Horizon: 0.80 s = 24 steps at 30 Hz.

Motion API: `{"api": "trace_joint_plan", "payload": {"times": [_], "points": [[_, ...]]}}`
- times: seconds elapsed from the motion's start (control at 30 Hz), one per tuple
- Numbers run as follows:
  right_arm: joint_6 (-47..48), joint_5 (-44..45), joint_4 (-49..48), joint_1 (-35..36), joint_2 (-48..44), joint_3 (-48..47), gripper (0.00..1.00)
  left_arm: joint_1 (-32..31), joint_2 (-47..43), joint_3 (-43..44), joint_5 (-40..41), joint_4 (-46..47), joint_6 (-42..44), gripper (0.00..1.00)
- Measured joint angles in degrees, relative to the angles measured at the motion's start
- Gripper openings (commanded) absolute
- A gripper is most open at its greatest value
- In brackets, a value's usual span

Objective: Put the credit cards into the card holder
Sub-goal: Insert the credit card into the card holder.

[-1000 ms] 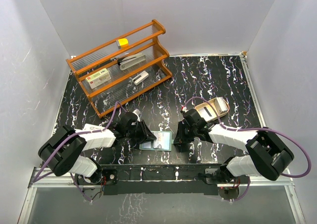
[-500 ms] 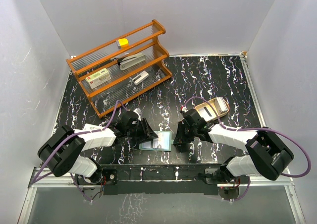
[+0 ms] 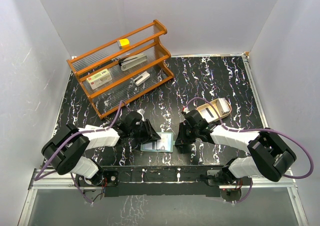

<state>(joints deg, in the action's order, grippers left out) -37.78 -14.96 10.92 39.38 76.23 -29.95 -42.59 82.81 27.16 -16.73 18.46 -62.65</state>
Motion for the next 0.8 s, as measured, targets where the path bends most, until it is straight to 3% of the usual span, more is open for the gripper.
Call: {"api": "trace_joint_plan", "payload": {"times": [0.2, 0.47, 0.8], "points": [[0.2, -0.1, -0.7, 0.0, 0.3, 0.0, 0.01, -2.1, 2.6, 1.8, 0.0, 1.0, -0.2, 0.29], [0.6, 0.2, -0.4, 0.0, 0.4, -0.3, 0.02, -3.4, 3.4, 3.3, 0.8, 0.3, 0.1, 0.36], [4.2, 6.9, 4.6, 0.0, -0.2, -3.3, 0.25, -3.2, -4.6, 4.0, 6.4, -9.4, 1.9, 0.44]]}}
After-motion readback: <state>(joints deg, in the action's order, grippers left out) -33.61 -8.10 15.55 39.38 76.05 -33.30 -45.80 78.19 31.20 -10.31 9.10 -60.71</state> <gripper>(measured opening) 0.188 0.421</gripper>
